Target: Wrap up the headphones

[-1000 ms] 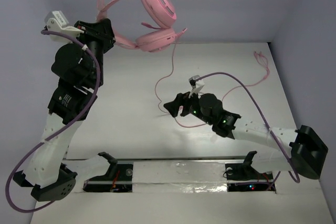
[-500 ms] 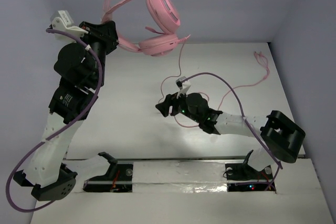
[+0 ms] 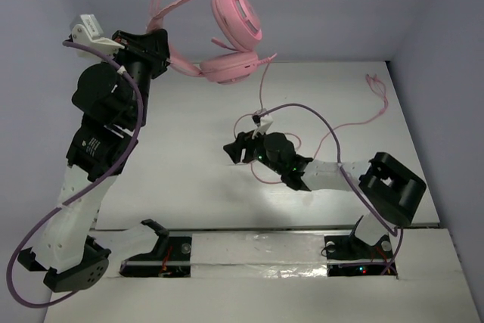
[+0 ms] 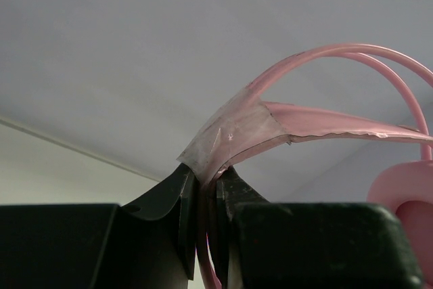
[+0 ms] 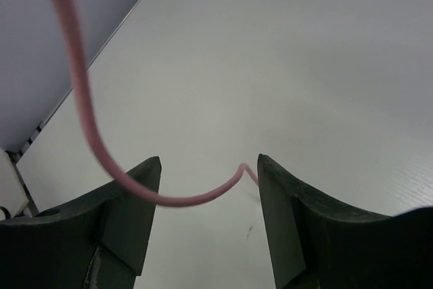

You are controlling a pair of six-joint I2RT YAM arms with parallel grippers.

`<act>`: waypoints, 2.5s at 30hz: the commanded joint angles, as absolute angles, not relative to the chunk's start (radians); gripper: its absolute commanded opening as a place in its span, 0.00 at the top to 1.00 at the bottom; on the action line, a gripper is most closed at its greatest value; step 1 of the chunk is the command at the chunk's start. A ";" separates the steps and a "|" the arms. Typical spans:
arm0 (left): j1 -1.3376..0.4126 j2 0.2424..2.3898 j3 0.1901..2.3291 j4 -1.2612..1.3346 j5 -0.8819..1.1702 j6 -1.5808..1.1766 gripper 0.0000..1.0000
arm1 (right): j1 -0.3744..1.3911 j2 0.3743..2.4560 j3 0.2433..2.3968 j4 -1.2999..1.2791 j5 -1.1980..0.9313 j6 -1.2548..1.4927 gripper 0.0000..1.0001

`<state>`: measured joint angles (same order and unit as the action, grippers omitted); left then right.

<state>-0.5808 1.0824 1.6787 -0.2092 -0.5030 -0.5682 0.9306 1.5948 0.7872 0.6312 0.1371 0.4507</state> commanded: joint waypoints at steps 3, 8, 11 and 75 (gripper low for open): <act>-0.577 1.029 1.741 -0.095 -0.505 -0.634 1.00 | 0.902 1.664 0.841 0.827 0.114 0.448 0.46; -0.577 1.006 1.664 -0.052 -0.537 -0.667 1.00 | 0.902 1.787 0.854 0.960 -0.050 0.515 0.60; -0.577 0.997 1.596 -0.014 -0.549 -0.696 1.00 | 0.902 1.812 0.838 1.055 -0.098 0.569 0.75; -0.738 0.996 0.936 -0.074 -0.132 -0.233 1.00 | 0.792 1.275 1.450 -0.632 0.459 0.166 1.00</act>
